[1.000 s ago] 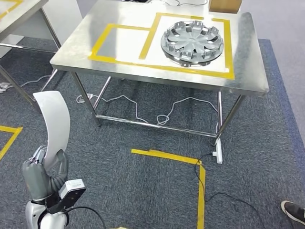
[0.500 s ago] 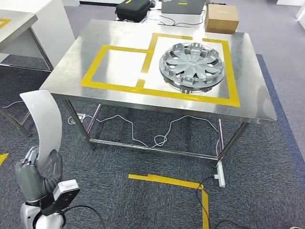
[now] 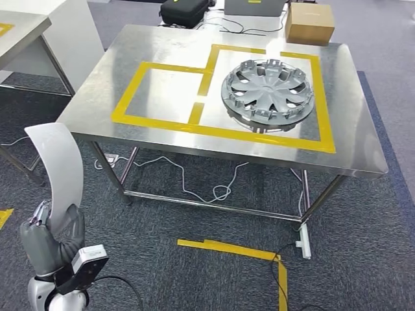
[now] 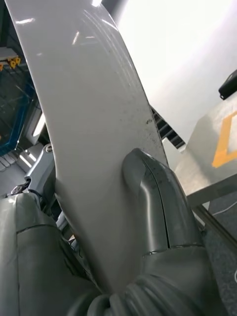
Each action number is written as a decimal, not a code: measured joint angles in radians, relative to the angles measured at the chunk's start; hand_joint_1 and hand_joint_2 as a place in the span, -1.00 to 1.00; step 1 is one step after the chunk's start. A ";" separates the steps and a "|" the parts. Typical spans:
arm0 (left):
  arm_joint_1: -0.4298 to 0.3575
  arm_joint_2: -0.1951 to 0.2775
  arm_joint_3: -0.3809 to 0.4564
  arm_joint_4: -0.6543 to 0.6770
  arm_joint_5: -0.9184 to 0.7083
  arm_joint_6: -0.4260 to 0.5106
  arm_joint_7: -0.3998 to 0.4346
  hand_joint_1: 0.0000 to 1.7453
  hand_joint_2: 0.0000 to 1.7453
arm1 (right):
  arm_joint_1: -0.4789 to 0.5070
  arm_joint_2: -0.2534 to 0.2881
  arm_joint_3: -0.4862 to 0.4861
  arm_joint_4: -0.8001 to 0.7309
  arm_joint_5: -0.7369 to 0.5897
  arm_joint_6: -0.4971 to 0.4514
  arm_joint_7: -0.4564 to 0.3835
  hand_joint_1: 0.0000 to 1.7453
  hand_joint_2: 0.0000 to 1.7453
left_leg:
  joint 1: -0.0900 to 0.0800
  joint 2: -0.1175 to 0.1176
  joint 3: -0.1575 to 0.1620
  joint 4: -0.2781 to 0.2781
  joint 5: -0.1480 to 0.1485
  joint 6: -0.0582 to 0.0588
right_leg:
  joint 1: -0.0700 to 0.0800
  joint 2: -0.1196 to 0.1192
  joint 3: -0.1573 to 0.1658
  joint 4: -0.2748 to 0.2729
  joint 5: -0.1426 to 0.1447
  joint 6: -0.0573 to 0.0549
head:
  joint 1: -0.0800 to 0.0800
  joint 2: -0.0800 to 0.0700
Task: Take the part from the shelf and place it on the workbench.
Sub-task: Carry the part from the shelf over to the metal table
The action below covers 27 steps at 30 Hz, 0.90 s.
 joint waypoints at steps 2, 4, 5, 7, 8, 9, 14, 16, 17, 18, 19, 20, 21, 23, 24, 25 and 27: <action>-0.002 0.000 0.000 -0.002 0.002 0.000 0.000 1.00 1.00 | 0.001 0.000 0.000 0.000 0.000 0.010 0.001 -1.00 -1.00 | 0.004 0.006 -0.031 0.078 -0.043 -0.013 | -0.011 -0.003 0.020 -0.021 0.015 0.001 | -0.001 0.000; -0.003 0.000 0.000 -0.002 0.007 0.000 0.000 1.00 1.00 | 0.002 0.000 0.000 0.000 -0.004 0.030 0.001 -1.00 -1.00 | 0.012 0.011 -0.082 0.190 -0.087 -0.028 | -0.014 -0.004 0.027 -0.024 0.013 0.002 | -0.002 0.000; -0.004 0.000 0.000 -0.001 0.010 0.000 0.000 1.00 1.00 | 0.002 0.000 0.000 0.000 -0.007 0.040 0.001 -1.00 -1.00 | 0.016 0.012 -0.097 0.219 -0.088 -0.033 | -0.015 -0.005 0.031 -0.024 0.009 0.005 | -0.002 0.000; -0.006 0.001 0.000 -0.001 0.016 0.000 0.000 1.00 1.00 | 0.002 0.000 0.000 0.000 -0.015 0.055 0.001 -1.00 -1.00 | 0.019 0.013 -0.083 0.177 -0.039 -0.038 | -0.018 -0.005 0.044 -0.024 -0.002 0.012 | -0.002 0.000; -0.007 0.001 0.000 0.000 0.018 0.000 0.000 1.00 1.00 | 0.002 0.000 -0.001 0.000 -0.019 0.062 0.002 -1.00 -1.00 | 0.020 0.014 -0.056 0.113 -0.001 -0.039 | -0.019 -0.005 0.053 -0.024 -0.009 0.016 | -0.002 0.000; -0.010 0.001 0.000 0.002 0.020 0.000 0.000 1.00 1.00 | 0.002 0.000 -0.001 0.000 -0.022 0.066 0.003 -1.00 -1.00 | 0.020 0.015 -0.028 0.057 0.024 -0.037 | -0.019 -0.005 0.057 -0.024 -0.016 0.021 | -0.002 0.000; -0.018 0.005 -0.002 0.011 0.022 0.000 0.000 1.00 1.00 | -0.007 0.000 -0.004 0.000 -0.030 0.077 0.000 -1.00 -1.00 | 0.013 0.014 0.017 -0.029 0.016 0.000 | -0.018 -0.007 0.057 -0.023 -0.040 0.046 | 0.001 0.000; -0.022 0.005 -0.003 0.012 0.021 0.000 0.000 1.00 1.00 | -0.009 0.000 -0.006 0.000 -0.036 0.081 0.001 -1.00 -1.00 | 0.015 0.014 0.021 -0.033 0.011 0.013 | -0.019 -0.007 0.041 0.014 -0.064 0.053 | 0.004 0.000; -0.024 0.005 -0.004 0.012 0.020 0.000 0.000 1.00 1.00 | -0.009 0.000 -0.008 0.000 -0.039 0.083 0.001 -1.00 -1.00 | 0.016 0.016 0.023 -0.035 0.009 0.018 | -0.020 -0.006 0.014 0.064 -0.087 0.056 | 0.006 0.000; -0.027 0.005 -0.004 0.012 0.018 0.000 0.000 1.00 1.00 | -0.008 0.000 -0.010 0.000 -0.041 0.084 0.000 -1.00 -1.00 | 0.015 0.018 0.024 -0.034 0.006 0.023 | -0.020 -0.006 -0.028 0.134 -0.113 0.058 | 0.006 0.000; -0.028 0.005 -0.005 0.013 0.016 0.000 0.000 1.00 1.00 | -0.007 0.000 -0.014 0.000 -0.043 0.084 0.000 -1.00 -1.00 | 0.014 0.021 0.026 -0.034 0.003 0.026 | -0.020 -0.006 -0.077 0.209 -0.136 0.059 | 0.007 0.000; -0.028 0.005 -0.006 0.014 0.014 0.000 0.000 1.00 1.00 | -0.005 0.000 -0.017 0.000 -0.043 0.084 -0.001 -1.00 -1.00 | 0.013 0.024 0.028 -0.034 0.000 0.028 | -0.020 -0.006 -0.119 0.265 -0.143 0.059 | 0.007 0.000; -0.028 0.005 -0.007 0.015 0.013 0.000 0.000 1.00 1.00 | -0.003 0.000 -0.019 0.000 -0.044 0.084 -0.001 -1.00 -1.00 | 0.012 0.028 0.033 -0.034 -0.005 0.029 | -0.020 -0.006 -0.146 0.288 -0.130 0.058 | 0.007 0.000; -0.029 0.005 -0.012 0.018 0.012 0.000 0.000 1.00 1.00 | -0.002 0.000 -0.022 0.000 -0.042 0.085 0.001 -1.00 -1.00 | 0.011 0.036 0.049 -0.034 -0.015 0.027 | -0.019 -0.012 -0.140 0.214 -0.047 0.052 | 0.007 0.000; -0.029 0.005 -0.015 0.019 0.012 0.000 0.000 1.00 1.00 | -0.002 0.000 -0.023 0.000 -0.041 0.085 0.001 -1.00 -1.00 | 0.011 0.042 0.057 -0.035 -0.021 0.024 | -0.015 -0.031 -0.119 0.149 -0.003 0.046 | 0.008 0.000; -0.030 0.005 -0.017 0.020 0.012 0.000 0.000 1.00 1.00 | -0.004 0.000 -0.023 0.000 -0.040 0.085 0.001 -1.00 -1.00 | 0.008 0.049 0.064 -0.033 -0.027 0.020 | -0.010 -0.053 -0.099 0.090 0.027 0.041 | 0.008 0.000; -0.031 0.006 -0.020 0.020 0.012 0.000 0.000 1.00 1.00 | -0.009 0.001 -0.023 0.000 -0.039 0.085 -0.002 -1.00 -1.00 | 0.004 0.065 0.070 -0.033 -0.033 0.010 | 0.000 -0.081 -0.080 0.037 0.045 0.032 | 0.009 0.000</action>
